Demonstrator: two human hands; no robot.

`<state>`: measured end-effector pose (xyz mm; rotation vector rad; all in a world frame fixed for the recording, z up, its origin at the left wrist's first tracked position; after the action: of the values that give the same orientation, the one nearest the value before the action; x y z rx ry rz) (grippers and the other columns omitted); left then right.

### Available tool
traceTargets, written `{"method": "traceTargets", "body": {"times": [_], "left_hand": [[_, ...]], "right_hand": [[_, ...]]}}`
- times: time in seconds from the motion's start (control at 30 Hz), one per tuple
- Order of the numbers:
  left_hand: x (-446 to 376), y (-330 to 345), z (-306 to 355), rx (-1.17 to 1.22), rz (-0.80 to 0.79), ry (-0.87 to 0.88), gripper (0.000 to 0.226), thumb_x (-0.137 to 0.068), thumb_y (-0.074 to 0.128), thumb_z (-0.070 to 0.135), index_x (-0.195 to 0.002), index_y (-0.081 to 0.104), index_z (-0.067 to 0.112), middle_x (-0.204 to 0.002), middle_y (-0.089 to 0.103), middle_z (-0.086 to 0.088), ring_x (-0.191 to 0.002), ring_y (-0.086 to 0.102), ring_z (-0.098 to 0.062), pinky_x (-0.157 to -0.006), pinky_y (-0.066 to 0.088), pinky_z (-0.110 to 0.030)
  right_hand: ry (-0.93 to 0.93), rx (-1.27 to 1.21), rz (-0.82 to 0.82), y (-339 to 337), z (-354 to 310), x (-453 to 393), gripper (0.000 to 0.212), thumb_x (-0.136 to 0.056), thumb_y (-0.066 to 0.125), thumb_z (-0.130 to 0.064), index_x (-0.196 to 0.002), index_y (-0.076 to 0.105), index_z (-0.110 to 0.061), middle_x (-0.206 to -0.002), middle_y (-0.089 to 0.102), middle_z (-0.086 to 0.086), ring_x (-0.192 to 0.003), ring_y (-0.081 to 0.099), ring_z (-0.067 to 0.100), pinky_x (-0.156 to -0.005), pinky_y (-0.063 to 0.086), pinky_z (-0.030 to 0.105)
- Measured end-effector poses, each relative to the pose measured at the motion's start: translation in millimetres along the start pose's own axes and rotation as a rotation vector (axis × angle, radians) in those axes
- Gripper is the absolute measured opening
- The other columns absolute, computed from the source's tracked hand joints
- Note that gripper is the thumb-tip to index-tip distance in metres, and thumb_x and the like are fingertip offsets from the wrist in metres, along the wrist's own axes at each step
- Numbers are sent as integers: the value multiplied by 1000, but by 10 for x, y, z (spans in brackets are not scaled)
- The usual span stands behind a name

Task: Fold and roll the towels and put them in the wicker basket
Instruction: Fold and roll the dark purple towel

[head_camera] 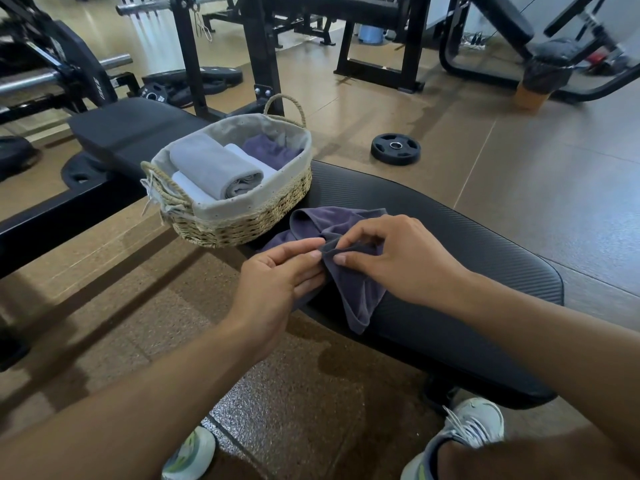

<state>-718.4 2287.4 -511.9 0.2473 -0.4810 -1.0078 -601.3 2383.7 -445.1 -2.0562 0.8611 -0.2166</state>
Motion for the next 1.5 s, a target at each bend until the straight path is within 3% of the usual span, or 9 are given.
{"method": "traceTargets", "body": {"times": [0.17,0.33,0.57,1.0,1.1,1.17,1.3,1.5], "left_hand": [[39,20,53,-28,-14,47,24,-97,51,-6,-107,71,2,-88,79,-12,-82,77,-16,-77,61,-25],[86,44,122,-173,-15,159,27,-92,61,-9,-105,74,11,-90,80,-5,-87,75,-11,-77,59,-21],[98,49,136,-266,-32,201,30,-87,70,-6,-104,75,18,-95,80,-2,-93,75,-9,-77,58,-20],[109,45,123,-218,-37,194,23,-83,76,5,-105,74,9,-91,80,-5,-91,76,-12,-70,57,-16],[96,29,103,-260,-32,200,20,-83,76,6,-102,75,10,-90,80,-6,-92,77,-15,-72,58,-20],[89,9,127,-338,-27,234,17,-84,76,3,-99,75,11,-89,80,-6,-91,77,-17,-77,60,-26],[103,40,274,-614,-112,354,20,-88,75,5,-104,73,19,-87,80,-2,-89,77,-16,-81,59,-36],[149,28,543,-638,-123,467,29,-88,72,-2,-103,69,22,-84,78,0,-83,74,-8,-77,57,-24]], "right_hand": [[34,-35,19,4,67,-4,8,-86,76,-43,-89,78,-36,-84,73,-20,-84,65,-4,-74,48,16],[35,-28,56,-23,71,-8,9,-84,77,-43,-88,78,-34,-84,72,-21,-85,63,-6,-72,42,8],[10,-74,36,9,20,15,7,-86,77,-40,-88,78,-34,-86,73,-21,-88,64,-6,-76,46,11],[-11,-76,3,32,-9,13,6,-85,78,-38,-86,74,-34,-86,72,-20,-89,64,-4,-79,48,16],[-39,-49,-20,31,-18,4,16,-84,78,-42,-97,73,-34,-94,68,-22,-97,60,-4,-82,43,11],[-87,40,-74,62,-32,-9,29,-84,77,-48,-110,70,-39,-111,62,-22,-112,50,0,-96,40,19],[-133,180,-188,106,-104,21,25,-79,70,-62,-82,66,-38,-122,57,-21,-127,36,6,-110,35,38],[-293,313,-172,99,-442,68,41,-77,67,-67,-66,48,-32,-107,57,-16,-118,41,10,-105,35,35]]}}
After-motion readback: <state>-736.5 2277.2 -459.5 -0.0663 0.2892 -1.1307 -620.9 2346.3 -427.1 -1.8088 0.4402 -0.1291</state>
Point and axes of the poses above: each hand's wrist, its own x-axis away from the middle knuckle, its own y-axis out of the palm, z = x × y, the point moved 9 cm from there along -x, towards the middle knuckle
